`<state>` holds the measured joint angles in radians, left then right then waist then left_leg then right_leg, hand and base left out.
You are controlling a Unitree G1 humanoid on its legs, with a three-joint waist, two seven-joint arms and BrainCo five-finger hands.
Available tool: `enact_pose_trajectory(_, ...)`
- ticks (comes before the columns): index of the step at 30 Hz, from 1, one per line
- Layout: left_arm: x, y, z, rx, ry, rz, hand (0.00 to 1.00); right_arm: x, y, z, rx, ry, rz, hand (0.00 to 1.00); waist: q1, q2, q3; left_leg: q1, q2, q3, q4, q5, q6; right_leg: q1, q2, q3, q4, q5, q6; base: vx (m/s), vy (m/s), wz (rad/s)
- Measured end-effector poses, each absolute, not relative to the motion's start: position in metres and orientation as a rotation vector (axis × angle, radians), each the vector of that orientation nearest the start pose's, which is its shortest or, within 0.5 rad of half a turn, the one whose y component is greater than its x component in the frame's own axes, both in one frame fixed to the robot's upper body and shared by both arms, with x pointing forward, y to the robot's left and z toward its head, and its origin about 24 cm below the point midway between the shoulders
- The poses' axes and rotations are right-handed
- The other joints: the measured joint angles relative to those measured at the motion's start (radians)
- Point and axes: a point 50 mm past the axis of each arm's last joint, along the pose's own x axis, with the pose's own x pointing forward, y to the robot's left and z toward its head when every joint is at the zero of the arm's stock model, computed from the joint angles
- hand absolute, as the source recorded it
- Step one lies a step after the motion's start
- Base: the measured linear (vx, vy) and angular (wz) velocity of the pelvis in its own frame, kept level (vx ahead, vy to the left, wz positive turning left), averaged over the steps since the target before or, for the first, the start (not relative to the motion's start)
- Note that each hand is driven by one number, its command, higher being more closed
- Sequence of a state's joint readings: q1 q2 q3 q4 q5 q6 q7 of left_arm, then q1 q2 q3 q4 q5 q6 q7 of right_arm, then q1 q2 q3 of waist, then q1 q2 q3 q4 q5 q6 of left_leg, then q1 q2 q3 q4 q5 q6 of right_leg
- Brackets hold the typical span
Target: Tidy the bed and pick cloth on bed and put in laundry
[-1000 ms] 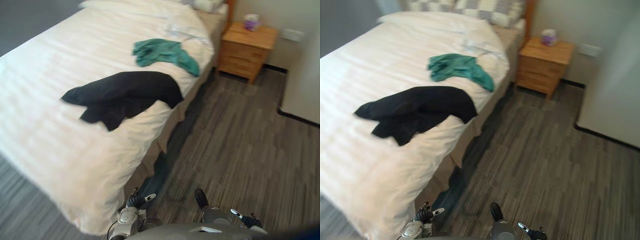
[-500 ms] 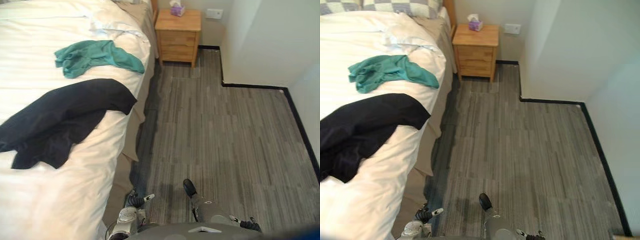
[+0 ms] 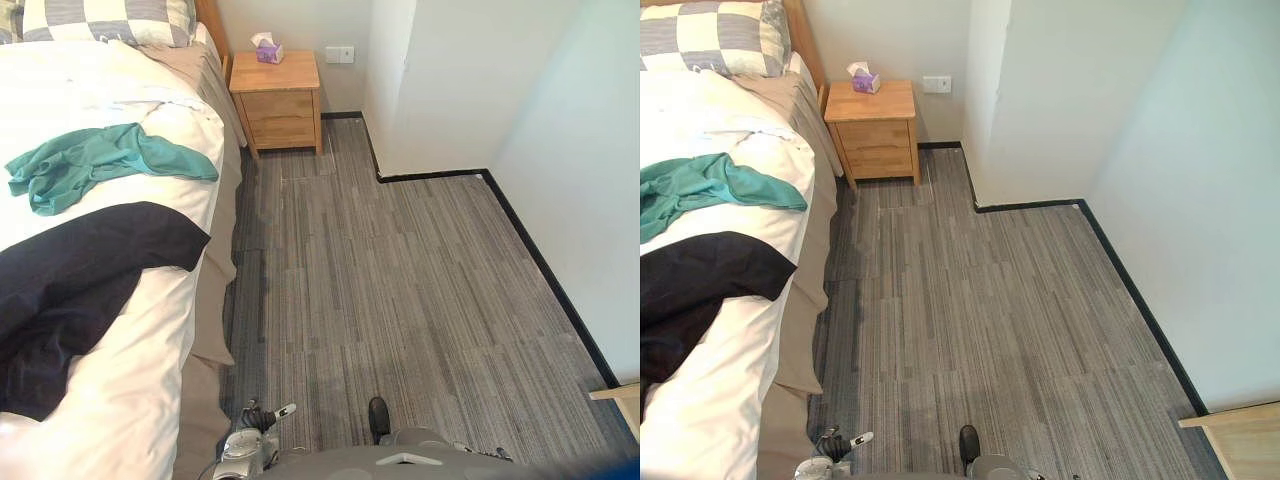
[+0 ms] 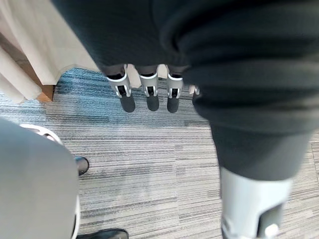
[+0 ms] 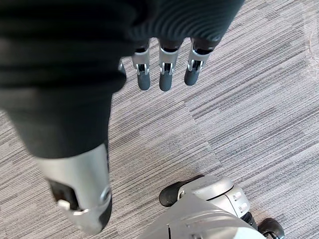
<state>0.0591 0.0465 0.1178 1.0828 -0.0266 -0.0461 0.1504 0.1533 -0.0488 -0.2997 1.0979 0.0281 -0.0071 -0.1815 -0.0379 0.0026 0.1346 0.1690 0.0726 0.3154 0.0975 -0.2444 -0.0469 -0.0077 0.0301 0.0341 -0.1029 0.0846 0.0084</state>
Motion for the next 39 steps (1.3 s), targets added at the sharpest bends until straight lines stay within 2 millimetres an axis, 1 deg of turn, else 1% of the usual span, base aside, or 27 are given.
enact_pose_trajectory(8,0.098,0.192,-0.161,0.001,1.086,0.327,0.00,0.044,-0.214,-0.169,0.080,1.227,-0.545,0.00,0.001,0.005,0.006,-0.016,-0.001,-0.051,-0.009,0.000,0.000,-0.002,-0.007,-0.049,0.000,-0.021,-0.004,-0.01,-0.006,0.16)
enact_pose_trajectory(9,0.098,0.193,-0.161,-0.016,1.085,0.342,0.00,0.045,-0.214,-0.168,0.089,1.222,-0.545,0.00,0.002,0.007,0.008,-0.018,0.003,-0.053,-0.010,-0.003,-0.005,-0.001,-0.007,-0.059,0.000,-0.026,-0.006,0.04,-0.026,0.23)
enact_pose_trajectory(11,0.096,0.196,-0.161,-0.051,1.080,0.370,0.00,0.048,-0.218,-0.167,0.104,1.205,-0.564,0.00,0.004,0.018,0.015,-0.033,0.017,-0.058,0.004,-0.026,-0.044,-0.001,-0.002,-0.084,0.006,-0.036,-0.015,0.08,-0.038,0.16)
enact_pose_trajectory(12,0.094,0.197,-0.160,-0.107,1.062,0.420,0.00,0.052,-0.218,-0.166,0.125,1.184,-0.568,0.00,0.015,0.019,0.024,-0.055,0.043,-0.054,0.078,-0.045,-0.077,-0.005,0.006,-0.108,0.040,-0.061,-0.034,0.13,-0.059,0.05)
enact_pose_trajectory(13,0.096,0.201,-0.159,-0.130,1.045,0.450,0.00,0.054,-0.217,-0.166,0.132,1.177,-0.564,0.00,0.018,0.011,0.038,-0.083,0.053,-0.055,0.149,-0.045,-0.078,-0.012,0.006,-0.115,0.066,-0.081,-0.032,0.11,-0.078,0.13)
enact_pose_trajectory(14,0.098,0.206,-0.156,-0.162,1.021,0.491,0.00,0.055,-0.215,-0.166,0.141,1.169,-0.558,0.00,0.024,0.000,0.051,-0.146,0.070,-0.058,0.293,-0.043,-0.082,-0.024,-0.001,-0.130,0.105,-0.114,-0.036,0.05,-0.117,0.28)
enact_pose_trajectory(15,0.101,0.207,-0.154,-0.214,0.991,0.536,0.00,0.057,-0.215,-0.165,0.135,1.157,-0.537,0.00,0.030,0.000,0.066,-0.220,0.103,-0.056,0.479,-0.020,-0.094,-0.018,-0.006,-0.148,0.145,-0.153,-0.048,0.06,-0.128,0.30)
enact_pose_trajectory(16,0.102,0.208,-0.153,-0.253,0.967,0.571,0.00,0.062,-0.215,-0.163,0.128,1.136,-0.524,0.00,0.037,0.002,0.068,-0.280,0.141,-0.038,0.631,0.039,-0.089,-0.004,-0.010,-0.161,0.166,-0.182,-0.062,0.12,-0.108,0.21)
enact_pose_trajectory(17,0.103,0.207,-0.152,-0.273,0.955,0.585,0.00,0.066,-0.215,-0.161,0.127,1.118,-0.517,0.00,0.044,0.004,0.073,-0.308,0.158,-0.026,0.698,0.086,-0.082,0.004,-0.015,-0.159,0.173,-0.192,-0.068,0.19,-0.055,0.09)
enact_pose_trajectory(18,0.105,0.208,-0.150,-0.280,0.939,0.593,0.00,0.076,-0.215,-0.158,0.123,1.078,-0.503,0.00,0.048,-0.004,0.087,-0.354,0.158,-0.009,0.752,0.052,-0.075,0.026,-0.028,-0.146,0.184,-0.207,-0.073,0.25,-0.039,-0.05)
enact_pose_trajectory(19,0.106,0.204,-0.150,-0.284,0.934,0.585,0.00,0.086,-0.216,-0.156,0.118,1.049,-0.493,0.00,0.051,-0.002,0.088,-0.375,0.140,0.002,0.712,0.001,-0.056,0.031,-0.048,-0.129,0.186,-0.215,-0.077,0.26,-0.032,-0.11)
enact_pose_trajectory(20,0.107,0.203,-0.150,-0.283,0.931,0.579,0.00,0.092,-0.216,-0.155,0.119,1.035,-0.488,0.00,0.053,-0.001,0.089,-0.388,0.127,0.008,0.679,-0.015,-0.051,0.035,-0.056,-0.123,0.181,-0.216,-0.077,0.34,-0.017,-0.25)
enact_pose_trajectory(22,0.110,0.202,-0.149,-0.281,0.920,0.571,0.00,0.109,-0.213,-0.151,0.125,0.998,-0.466,0.00,0.058,-0.003,0.090,-0.420,0.078,0.015,0.515,-0.024,-0.042,0.055,-0.081,-0.099,0.156,-0.207,-0.061,0.30,0.031,-0.33)
enact_pose_trajectory(23,0.111,0.202,-0.148,-0.276,0.915,0.566,0.00,0.115,-0.210,-0.150,0.132,0.984,-0.458,0.00,0.061,-0.002,0.090,-0.433,0.057,0.022,0.405,-0.005,-0.042,0.067,-0.091,-0.088,0.138,-0.211,-0.051,0.31,0.096,-0.39)
enact_pose_trajectory(25,0.114,0.201,-0.148,-0.260,0.915,0.553,0.00,0.116,-0.208,-0.150,0.135,0.983,-0.455,0.00,0.065,-0.002,0.090,-0.433,0.026,0.028,0.242,0.067,-0.035,0.091,-0.106,-0.073,0.115,-0.222,-0.033,0.36,0.132,-0.36)
enact_pose_trajectory(27,0.116,0.198,-0.148,-0.229,0.917,0.521,0.00,0.114,-0.208,-0.151,0.131,0.990,-0.457,0.00,0.078,0.010,0.087,-0.442,0.016,0.010,0.084,0.168,-0.028,0.122,-0.114,-0.038,0.102,-0.269,-0.008,0.42,0.192,-0.52)
enact_pose_trajectory(28,0.117,0.197,-0.148,-0.224,0.917,0.513,0.00,0.112,-0.208,-0.151,0.128,0.996,-0.460,0.00,0.086,0.013,0.083,-0.442,0.017,0.008,0.091,0.214,-0.005,0.123,-0.116,-0.025,0.104,-0.285,0.002,0.54,0.286,-0.59)
enact_pose_trajectory(29,0.119,0.198,-0.146,-0.199,0.910,0.495,0.00,0.109,-0.203,-0.153,0.139,1.006,-0.454,0.00,0.095,-0.010,0.062,-0.443,-0.015,0.030,0.118,0.183,0.064,0.125,-0.151,-0.018,0.129,-0.314,0.010,0.36,0.200,-0.33)
enact_pose_trajectory(30,0.120,0.198,-0.146,-0.184,0.909,0.486,0.00,0.108,-0.202,-0.153,0.144,1.008,-0.453,0.00,0.089,-0.021,0.056,-0.445,-0.028,0.033,0.124,0.165,0.076,0.111,-0.163,-0.022,0.159,-0.325,0.022,0.47,0.212,-0.22)
enact_pose_trajectory(32,0.120,0.199,-0.146,-0.160,0.916,0.470,0.00,0.105,-0.200,-0.154,0.145,1.017,-0.453,0.00,0.086,-0.029,0.052,-0.422,-0.058,0.043,0.127,0.119,0.093,0.043,-0.192,-0.022,0.328,-0.355,0.047,0.48,0.189,-0.07)
enact_pose_trajectory(33,0.120,0.199,-0.147,-0.152,0.925,0.461,0.00,0.101,-0.201,-0.155,0.143,1.028,-0.458,0.00,0.086,-0.029,0.052,-0.368,-0.080,0.053,0.106,0.095,0.098,-0.006,-0.210,-0.007,0.503,-0.364,0.074,0.59,0.241,-0.13)
enact_pose_trajectory(34,0.117,0.199,-0.147,-0.137,0.939,0.448,0.00,0.101,-0.202,-0.155,0.152,1.021,-0.464,0.00,0.080,-0.030,0.051,-0.302,-0.098,0.059,0.086,0.075,0.111,-0.061,-0.223,0.014,0.690,-0.336,0.152,0.49,0.190,-0.10)
enact_pose_trajectory(35,0.116,0.198,-0.148,-0.124,0.946,0.435,0.00,0.102,-0.202,-0.154,0.148,1.017,-0.460,0.00,0.078,-0.029,0.050,-0.272,-0.104,0.059,0.081,0.061,0.115,-0.086,-0.223,0.024,0.781,-0.316,0.187,0.60,0.146,0.03)
enact_pose_trajectory(36,0.114,0.198,-0.149,-0.101,0.955,0.413,0.00,0.106,-0.202,-0.153,0.146,1.003,-0.453,0.00,0.064,-0.031,0.048,-0.209,-0.112,0.053,0.080,0.030,0.123,-0.157,-0.217,0.032,1.003,-0.290,0.214,0.51,0.081,0.12)
enact_pose_trajectory(37,0.114,0.198,-0.149,-0.102,0.957,0.412,0.00,0.108,-0.202,-0.152,0.145,0.996,-0.450,0.00,0.057,-0.032,0.048,-0.188,-0.114,0.046,0.076,0.023,0.126,-0.190,-0.213,0.026,1.077,-0.292,0.207,0.61,0.035,0.28)
enact_pose_trajectory(38,0.114,0.196,-0.149,-0.109,0.960,0.410,0.00,0.116,-0.203,-0.149,0.142,0.967,-0.445,0.00,0.045,-0.026,0.053,-0.134,-0.113,0.010,0.056,0.019,0.129,-0.261,-0.206,-0.013,1.200,-0.312,0.170,0.50,-0.054,0.31)
enact_pose_trajectory(39,0.114,0.194,-0.149,-0.115,0.963,0.408,0.00,0.118,-0.204,-0.147,0.142,0.952,-0.450,0.00,0.037,-0.017,0.059,-0.096,-0.105,-0.013,0.042,0.019,0.129,-0.292,-0.206,-0.052,1.224,-0.328,0.141,0.50,-0.083,0.36)
